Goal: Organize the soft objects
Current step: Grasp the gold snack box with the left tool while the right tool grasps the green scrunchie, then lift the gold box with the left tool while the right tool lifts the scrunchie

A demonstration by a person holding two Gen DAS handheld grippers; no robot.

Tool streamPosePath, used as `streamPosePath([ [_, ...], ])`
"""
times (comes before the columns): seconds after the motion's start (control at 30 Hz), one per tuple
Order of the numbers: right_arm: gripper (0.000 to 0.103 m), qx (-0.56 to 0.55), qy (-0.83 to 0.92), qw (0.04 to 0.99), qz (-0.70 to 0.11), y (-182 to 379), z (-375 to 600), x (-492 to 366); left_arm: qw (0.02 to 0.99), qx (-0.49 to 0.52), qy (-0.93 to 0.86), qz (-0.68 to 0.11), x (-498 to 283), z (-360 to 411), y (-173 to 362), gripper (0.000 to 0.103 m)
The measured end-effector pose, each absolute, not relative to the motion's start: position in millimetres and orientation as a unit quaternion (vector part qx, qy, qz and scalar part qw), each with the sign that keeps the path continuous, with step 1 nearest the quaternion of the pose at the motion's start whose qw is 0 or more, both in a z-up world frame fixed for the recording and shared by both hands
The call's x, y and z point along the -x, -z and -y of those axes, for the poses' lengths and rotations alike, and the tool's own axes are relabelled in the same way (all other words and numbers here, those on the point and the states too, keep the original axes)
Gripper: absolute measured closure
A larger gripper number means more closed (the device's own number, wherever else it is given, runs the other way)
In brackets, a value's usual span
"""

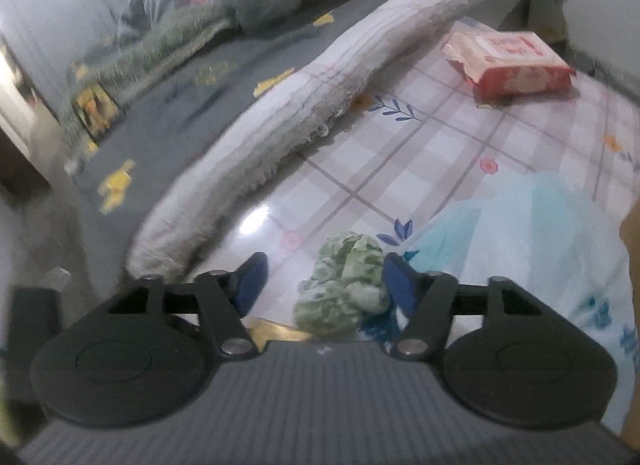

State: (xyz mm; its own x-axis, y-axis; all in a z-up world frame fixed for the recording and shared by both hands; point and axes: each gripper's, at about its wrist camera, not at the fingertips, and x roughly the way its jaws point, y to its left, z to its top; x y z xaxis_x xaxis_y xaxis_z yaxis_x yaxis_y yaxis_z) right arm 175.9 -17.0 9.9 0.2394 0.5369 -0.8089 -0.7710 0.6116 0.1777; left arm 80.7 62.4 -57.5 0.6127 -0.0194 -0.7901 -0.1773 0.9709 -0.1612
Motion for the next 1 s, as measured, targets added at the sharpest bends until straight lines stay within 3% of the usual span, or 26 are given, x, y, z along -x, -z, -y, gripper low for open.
streamPosePath([
  [0.53, 0.031, 0.174, -0.426, 0.734, -0.499, 41.9, -30.1, -194.8, 0.892, 0.125, -0.064, -0.429, -74.5, -84.3, 54.9, 0.032],
  [0.83, 0.063, 0.2, -0.419, 0.732, -0.499, 47.5, -33.1, -195.4, 0.893, 0.125, -0.064, -0.429, -74.9, -87.7, 55.9, 0.032],
  [1.0, 0.092, 0.177, -0.427, 0.733, -0.499, 42.3, -27.5, -197.9, 0.893, 0.122, -0.067, -0.427, -74.6, -88.2, 55.9, 0.034],
])
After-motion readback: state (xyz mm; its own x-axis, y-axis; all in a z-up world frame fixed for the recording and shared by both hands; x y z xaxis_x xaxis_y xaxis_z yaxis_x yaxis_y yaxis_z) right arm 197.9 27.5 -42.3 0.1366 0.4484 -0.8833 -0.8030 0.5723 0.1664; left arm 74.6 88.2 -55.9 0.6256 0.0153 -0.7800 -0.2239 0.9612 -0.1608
